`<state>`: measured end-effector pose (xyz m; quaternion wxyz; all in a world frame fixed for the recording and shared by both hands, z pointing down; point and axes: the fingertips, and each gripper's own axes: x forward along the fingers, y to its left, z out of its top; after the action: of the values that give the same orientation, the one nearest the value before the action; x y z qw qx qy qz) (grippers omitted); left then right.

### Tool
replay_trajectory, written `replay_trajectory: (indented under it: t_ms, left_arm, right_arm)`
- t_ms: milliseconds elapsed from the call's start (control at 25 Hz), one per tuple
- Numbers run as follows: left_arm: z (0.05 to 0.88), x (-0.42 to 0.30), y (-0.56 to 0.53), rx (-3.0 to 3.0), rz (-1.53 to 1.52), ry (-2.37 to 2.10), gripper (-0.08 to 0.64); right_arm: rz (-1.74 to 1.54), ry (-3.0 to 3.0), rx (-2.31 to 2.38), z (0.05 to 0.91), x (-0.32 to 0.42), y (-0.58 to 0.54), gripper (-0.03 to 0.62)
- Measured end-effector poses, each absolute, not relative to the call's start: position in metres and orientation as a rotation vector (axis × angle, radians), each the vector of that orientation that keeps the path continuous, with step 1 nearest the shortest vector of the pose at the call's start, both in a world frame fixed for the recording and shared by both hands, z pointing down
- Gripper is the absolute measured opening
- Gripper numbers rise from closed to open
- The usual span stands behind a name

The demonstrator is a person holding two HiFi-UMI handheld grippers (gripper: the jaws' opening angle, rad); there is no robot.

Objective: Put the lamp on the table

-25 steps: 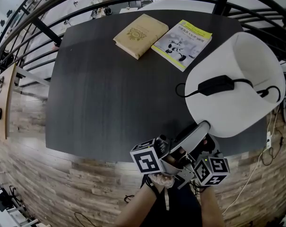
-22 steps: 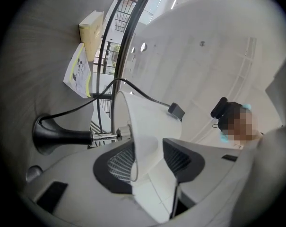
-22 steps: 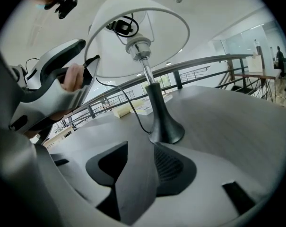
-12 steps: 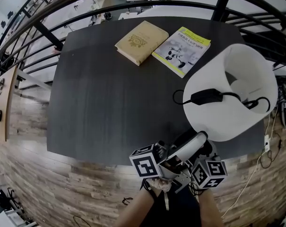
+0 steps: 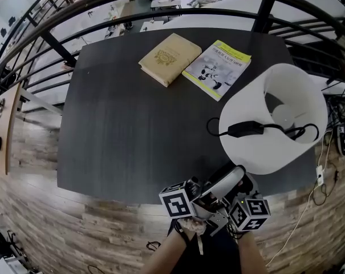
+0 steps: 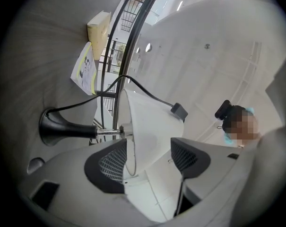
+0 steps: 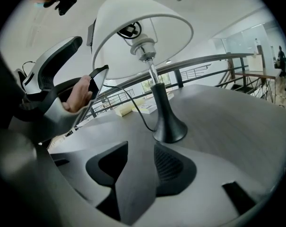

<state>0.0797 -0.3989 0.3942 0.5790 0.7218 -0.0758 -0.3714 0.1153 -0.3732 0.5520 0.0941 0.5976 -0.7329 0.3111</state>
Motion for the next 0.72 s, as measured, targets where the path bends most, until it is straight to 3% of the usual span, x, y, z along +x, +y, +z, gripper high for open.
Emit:
replay_trajectory:
  t_ms: [480,720]
  left_arm:
    - [0.418,0.055,-0.394,1.703,-0.794,-0.297,0.295]
    - [0.442,0.034,-0.388,1.695,-0.716,-0.419,0.117]
  right_arm:
    - [0.903,-2.224,1.741,0.530,0.107,-0.373,0.195]
    - [0.861,-2.258,1.730,0.512,0.097,-0.371,0.091]
